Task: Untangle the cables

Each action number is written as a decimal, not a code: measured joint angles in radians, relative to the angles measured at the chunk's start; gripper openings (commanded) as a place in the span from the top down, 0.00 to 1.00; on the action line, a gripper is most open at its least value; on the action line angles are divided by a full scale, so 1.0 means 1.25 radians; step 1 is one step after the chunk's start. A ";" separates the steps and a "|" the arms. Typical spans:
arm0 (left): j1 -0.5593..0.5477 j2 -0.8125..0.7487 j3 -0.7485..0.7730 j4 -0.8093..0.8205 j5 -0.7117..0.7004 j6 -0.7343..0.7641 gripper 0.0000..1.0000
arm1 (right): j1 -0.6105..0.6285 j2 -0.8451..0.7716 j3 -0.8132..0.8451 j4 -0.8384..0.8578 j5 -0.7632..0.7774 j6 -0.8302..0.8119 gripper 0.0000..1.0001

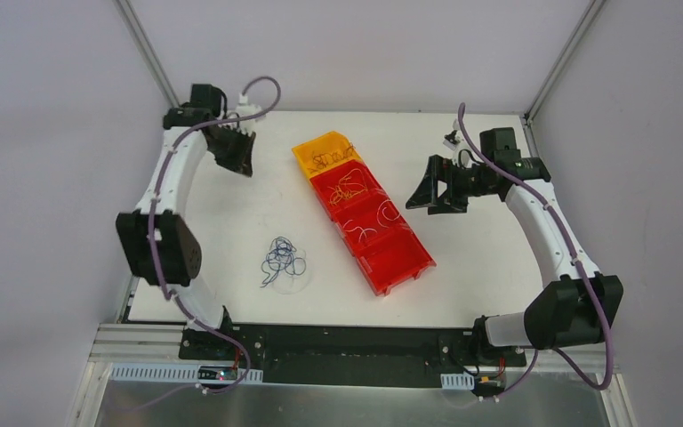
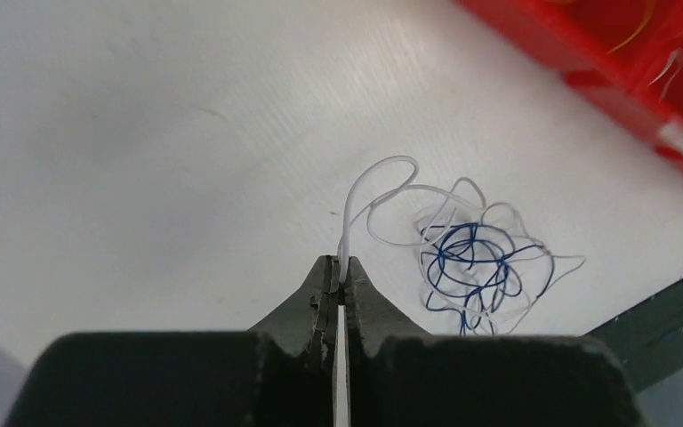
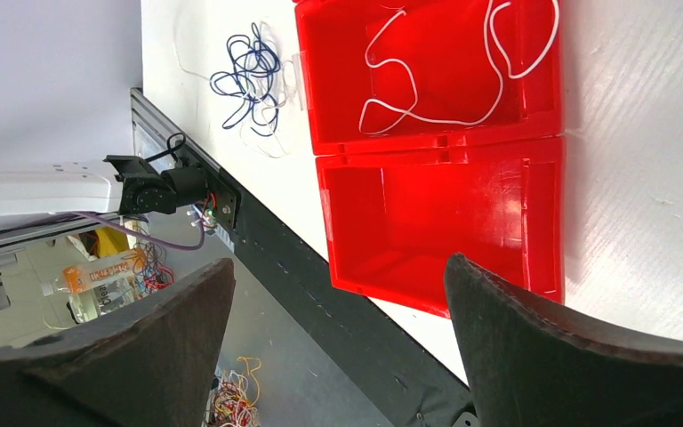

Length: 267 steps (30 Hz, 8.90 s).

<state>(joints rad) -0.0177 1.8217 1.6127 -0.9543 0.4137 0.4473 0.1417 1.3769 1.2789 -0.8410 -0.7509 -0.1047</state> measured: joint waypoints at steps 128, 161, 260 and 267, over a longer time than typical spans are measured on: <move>-0.212 -0.273 0.229 0.672 0.215 -0.662 1.00 | 0.213 0.168 0.326 0.674 -0.182 0.596 1.00; -0.212 -0.280 0.233 0.625 0.197 -0.567 1.00 | 0.253 0.130 0.298 1.118 -0.234 1.042 1.00; -0.401 -0.284 -0.229 0.578 -0.051 -0.477 1.00 | 0.064 0.140 -0.298 0.763 -0.197 0.566 0.11; -0.403 -0.242 -0.227 0.529 -0.233 -0.431 1.00 | 0.055 0.113 -0.274 0.595 -0.141 0.439 0.00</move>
<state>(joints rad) -0.5213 1.5188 1.3289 -0.2935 0.1219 -0.0917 0.2108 1.5177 0.9367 -0.0967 -0.9276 0.4435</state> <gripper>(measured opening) 0.011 0.974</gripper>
